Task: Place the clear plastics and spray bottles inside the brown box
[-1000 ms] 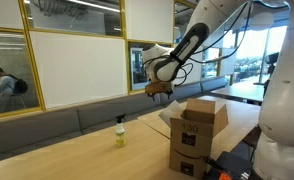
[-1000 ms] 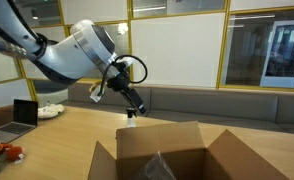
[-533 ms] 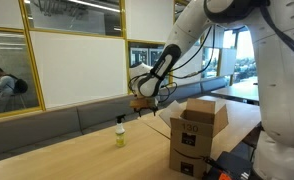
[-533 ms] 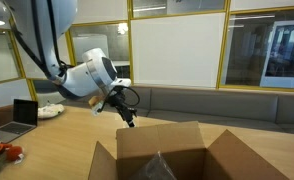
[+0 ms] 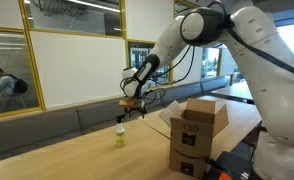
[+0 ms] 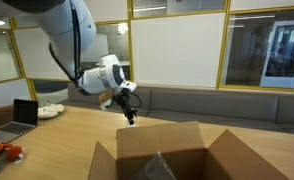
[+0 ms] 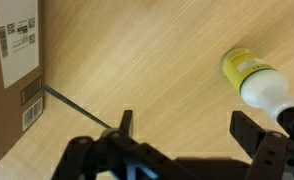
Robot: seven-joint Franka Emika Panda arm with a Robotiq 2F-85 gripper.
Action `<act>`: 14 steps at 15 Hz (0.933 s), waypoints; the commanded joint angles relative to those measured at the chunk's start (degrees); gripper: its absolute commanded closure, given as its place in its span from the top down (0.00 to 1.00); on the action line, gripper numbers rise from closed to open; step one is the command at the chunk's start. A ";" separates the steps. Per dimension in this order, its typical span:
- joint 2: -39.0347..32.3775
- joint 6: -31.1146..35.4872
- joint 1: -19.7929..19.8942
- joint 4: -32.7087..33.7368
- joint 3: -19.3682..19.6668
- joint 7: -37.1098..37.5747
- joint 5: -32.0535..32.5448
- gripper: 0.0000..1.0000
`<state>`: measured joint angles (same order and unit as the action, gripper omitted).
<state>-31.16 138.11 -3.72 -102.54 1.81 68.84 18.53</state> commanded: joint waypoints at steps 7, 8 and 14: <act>-9.69 -3.22 -2.16 18.23 3.35 -1.97 -8.84 1.00; -10.57 -3.35 -2.38 19.78 3.54 -1.87 -9.06 1.00; -16.43 -5.27 -2.88 29.18 3.93 -2.09 -11.12 1.00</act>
<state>-43.12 135.55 -5.85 -81.08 4.73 67.63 9.75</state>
